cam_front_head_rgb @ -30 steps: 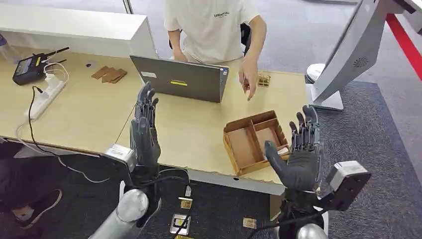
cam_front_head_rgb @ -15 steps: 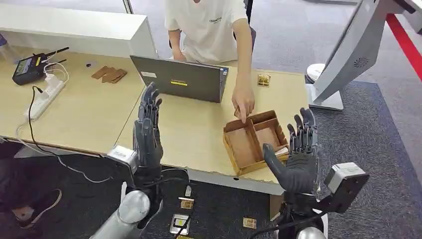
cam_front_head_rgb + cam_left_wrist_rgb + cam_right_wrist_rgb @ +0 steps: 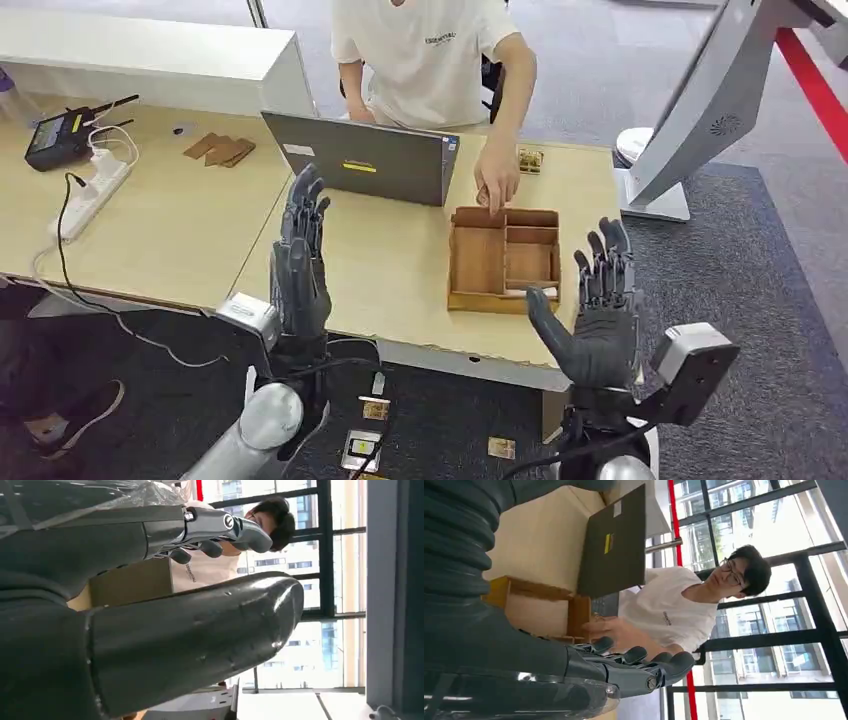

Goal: Pass the card to the sensor for recognition and then transmit it.

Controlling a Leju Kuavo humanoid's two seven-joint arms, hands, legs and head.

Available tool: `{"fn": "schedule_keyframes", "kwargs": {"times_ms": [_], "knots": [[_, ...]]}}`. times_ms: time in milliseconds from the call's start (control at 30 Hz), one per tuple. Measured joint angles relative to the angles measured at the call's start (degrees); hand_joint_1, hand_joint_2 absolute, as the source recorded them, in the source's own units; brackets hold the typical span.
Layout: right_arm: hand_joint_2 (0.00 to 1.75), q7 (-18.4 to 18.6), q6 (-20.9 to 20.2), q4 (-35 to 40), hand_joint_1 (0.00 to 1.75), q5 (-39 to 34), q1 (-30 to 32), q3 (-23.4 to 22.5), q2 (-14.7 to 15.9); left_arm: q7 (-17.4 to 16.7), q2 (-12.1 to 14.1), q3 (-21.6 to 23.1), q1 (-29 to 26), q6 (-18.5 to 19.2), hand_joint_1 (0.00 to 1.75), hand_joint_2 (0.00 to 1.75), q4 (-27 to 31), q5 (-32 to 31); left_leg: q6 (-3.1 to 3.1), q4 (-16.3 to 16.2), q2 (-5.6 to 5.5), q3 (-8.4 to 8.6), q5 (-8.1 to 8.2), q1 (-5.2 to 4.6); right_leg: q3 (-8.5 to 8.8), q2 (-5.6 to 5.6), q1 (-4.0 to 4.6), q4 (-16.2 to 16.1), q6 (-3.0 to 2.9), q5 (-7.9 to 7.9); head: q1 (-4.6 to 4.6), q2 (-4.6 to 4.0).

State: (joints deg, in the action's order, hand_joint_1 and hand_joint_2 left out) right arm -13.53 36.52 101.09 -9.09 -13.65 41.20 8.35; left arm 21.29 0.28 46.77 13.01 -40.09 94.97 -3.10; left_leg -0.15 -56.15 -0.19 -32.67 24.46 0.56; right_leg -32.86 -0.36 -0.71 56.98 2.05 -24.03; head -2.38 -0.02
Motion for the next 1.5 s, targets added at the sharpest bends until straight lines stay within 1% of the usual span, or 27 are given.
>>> {"fn": "schedule_keyframes", "kwargs": {"times_ms": [367,667,1500], "knots": [[1.75,0.07,-0.81,0.00,0.00,-0.20,-0.11,0.00,-0.02,0.30,-0.11,0.39,0.28,0.20,0.00,0.00,-0.02,0.33,0.00,0.00,0.00,0.00,0.00,0.00,0.00,0.00,0.00,0.00,0.00,0.00,0.00,0.00],[1.75,0.07,-0.87,-0.09,0.00,-0.52,-0.53,0.00,-0.02,1.36,-0.31,0.46,0.46,1.38,0.00,0.00,-0.50,0.98,0.00,0.00,0.00,0.00,0.00,0.00,0.00,0.00,0.00,0.00,0.00,0.00,-0.02,0.00],[1.75,0.39,-0.63,-0.11,0.00,-0.52,-0.56,0.02,0.00,1.36,-0.33,0.96,1.05,1.42,0.00,0.00,-1.25,1.57,0.00,0.00,0.01,0.00,0.00,0.00,-0.01,0.00,0.00,0.00,0.00,0.00,0.00,0.00]]}}
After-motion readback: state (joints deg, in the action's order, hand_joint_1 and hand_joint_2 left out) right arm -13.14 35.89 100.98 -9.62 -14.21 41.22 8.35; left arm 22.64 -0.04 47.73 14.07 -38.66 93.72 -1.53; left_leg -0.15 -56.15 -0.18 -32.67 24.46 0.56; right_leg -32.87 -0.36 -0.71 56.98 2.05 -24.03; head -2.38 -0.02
